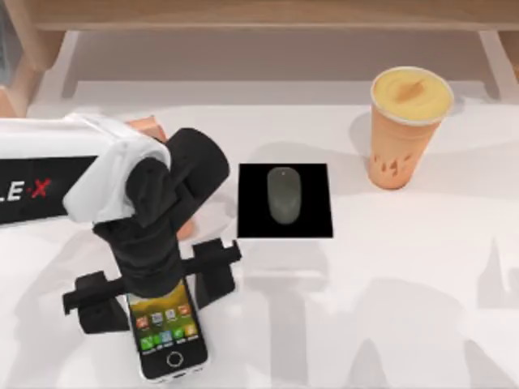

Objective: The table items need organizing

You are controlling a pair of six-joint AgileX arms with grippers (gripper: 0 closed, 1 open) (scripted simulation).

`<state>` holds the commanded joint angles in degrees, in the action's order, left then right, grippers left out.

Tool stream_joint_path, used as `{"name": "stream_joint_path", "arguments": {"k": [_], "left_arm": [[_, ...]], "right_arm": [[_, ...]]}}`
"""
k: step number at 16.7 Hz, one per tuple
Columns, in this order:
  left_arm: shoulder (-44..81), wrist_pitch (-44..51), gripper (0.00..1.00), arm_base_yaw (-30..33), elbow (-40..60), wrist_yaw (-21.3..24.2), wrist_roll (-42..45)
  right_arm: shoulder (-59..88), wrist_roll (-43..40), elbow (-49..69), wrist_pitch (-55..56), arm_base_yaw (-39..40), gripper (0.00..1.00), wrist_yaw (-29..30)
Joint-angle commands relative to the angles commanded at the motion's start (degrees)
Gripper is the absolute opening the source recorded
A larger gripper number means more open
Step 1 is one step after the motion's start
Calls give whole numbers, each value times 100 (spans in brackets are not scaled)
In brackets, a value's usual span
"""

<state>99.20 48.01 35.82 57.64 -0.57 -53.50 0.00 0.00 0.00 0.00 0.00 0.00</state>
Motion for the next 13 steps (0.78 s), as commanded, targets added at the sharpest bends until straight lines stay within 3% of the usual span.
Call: {"name": "stream_joint_path", "arguments": {"k": [7,10,13], "left_arm": [[-575,-9,0,490,-119,-349,274],[-1128,-216,0,892,-234,-853,554],[-1570,-692,0,1193,-370,-1641,820]], "right_arm": [[0,0,0,0,0,100,0],[0,0,0,0,0,100,0],[0,0,0,0,0,100,0]]}}
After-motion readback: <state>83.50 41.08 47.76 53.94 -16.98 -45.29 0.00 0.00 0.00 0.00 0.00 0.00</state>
